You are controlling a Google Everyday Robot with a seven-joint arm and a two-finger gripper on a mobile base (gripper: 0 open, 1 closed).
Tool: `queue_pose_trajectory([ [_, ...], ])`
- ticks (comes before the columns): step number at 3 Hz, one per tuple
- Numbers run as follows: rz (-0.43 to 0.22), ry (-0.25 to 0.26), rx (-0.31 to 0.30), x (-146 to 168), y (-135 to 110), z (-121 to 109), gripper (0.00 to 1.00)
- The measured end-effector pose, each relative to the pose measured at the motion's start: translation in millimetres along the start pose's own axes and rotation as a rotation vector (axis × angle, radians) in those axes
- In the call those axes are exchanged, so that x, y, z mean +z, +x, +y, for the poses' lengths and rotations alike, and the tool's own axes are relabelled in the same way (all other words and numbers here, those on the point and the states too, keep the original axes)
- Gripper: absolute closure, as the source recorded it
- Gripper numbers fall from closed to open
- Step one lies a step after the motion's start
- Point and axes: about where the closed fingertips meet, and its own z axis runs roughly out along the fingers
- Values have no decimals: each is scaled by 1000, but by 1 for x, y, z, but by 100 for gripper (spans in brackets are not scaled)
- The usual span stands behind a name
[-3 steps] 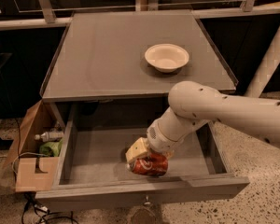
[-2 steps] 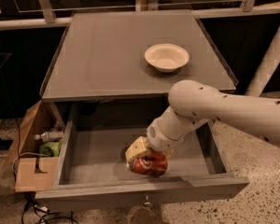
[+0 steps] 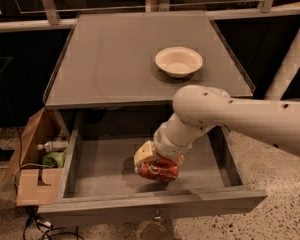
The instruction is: Place coke can into top drawer
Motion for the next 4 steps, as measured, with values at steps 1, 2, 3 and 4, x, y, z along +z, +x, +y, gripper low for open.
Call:
queue_pose_trajectory([
  [1, -15, 47, 57, 5, 0, -7, 100],
  [2, -5, 82, 83, 15, 9, -12, 100],
  [3, 8, 110, 81, 26, 18, -15, 100],
  [4, 18, 130, 76, 31, 22, -16, 100],
])
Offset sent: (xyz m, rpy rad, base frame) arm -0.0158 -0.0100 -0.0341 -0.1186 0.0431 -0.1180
